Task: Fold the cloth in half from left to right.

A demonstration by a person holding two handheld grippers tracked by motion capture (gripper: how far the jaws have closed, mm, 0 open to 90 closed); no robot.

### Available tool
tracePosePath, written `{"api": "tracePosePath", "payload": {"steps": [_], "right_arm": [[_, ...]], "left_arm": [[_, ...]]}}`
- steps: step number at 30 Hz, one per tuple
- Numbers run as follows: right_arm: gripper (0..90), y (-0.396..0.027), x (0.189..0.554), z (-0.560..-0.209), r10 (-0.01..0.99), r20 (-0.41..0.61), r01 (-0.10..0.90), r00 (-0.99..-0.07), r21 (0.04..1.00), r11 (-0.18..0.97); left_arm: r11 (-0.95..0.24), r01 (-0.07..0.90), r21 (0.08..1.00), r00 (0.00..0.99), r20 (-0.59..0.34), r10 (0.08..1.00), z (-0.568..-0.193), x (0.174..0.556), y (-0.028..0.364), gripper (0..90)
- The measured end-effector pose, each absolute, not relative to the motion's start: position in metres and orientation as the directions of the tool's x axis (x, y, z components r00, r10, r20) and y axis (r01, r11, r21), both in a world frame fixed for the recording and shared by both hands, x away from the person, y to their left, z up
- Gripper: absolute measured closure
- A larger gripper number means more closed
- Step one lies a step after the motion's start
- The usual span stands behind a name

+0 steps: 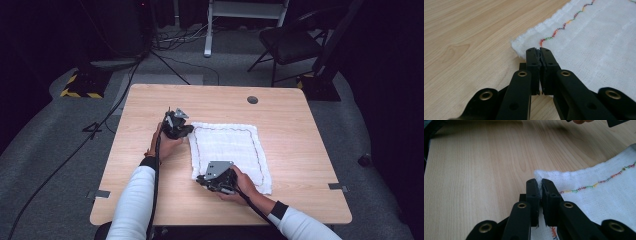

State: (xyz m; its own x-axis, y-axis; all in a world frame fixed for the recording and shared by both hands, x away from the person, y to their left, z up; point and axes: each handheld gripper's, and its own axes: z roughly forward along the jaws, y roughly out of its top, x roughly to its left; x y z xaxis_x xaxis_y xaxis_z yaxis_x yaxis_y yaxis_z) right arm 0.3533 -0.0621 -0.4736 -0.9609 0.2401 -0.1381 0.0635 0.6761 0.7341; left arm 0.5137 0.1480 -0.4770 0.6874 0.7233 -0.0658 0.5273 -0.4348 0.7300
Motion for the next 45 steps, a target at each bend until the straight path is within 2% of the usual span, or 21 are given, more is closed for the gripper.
{"api": "tracePosePath", "payload": {"steps": [6, 14, 38, 45], "right_arm": [[84.9, -0.057, 0.347, -0.472, 0.221, -0.152, 0.039, -0.963, 0.737, 0.675], [85.0, -0.075, 0.347, -0.456, 0.262, -0.145, 0.061, -0.954, 0.765, 0.642], [85.1, -0.171, 0.341, -0.434, 0.423, -0.124, 0.157, -0.898, 0.806, 0.570], [85.0, -0.197, 0.337, -0.436, 0.469, -0.116, 0.196, -0.876, 0.802, 0.565]], "left_arm": [[-0.433, 0.516, 0.739, 0.698, -0.070, 0.713, -0.471, 0.511, 0.149, 86.7], [-0.434, 0.488, 0.757, 0.696, -0.036, 0.717, -0.460, 0.513, 0.129, 86.7], [-0.433, 0.405, 0.805, 0.748, -0.020, 0.663, -0.437, 0.518, 0.049, 86.9], [-0.465, 0.365, 0.806, 0.787, -0.001, 0.617, -0.431, 0.517, 0.021, 86.9]]}}
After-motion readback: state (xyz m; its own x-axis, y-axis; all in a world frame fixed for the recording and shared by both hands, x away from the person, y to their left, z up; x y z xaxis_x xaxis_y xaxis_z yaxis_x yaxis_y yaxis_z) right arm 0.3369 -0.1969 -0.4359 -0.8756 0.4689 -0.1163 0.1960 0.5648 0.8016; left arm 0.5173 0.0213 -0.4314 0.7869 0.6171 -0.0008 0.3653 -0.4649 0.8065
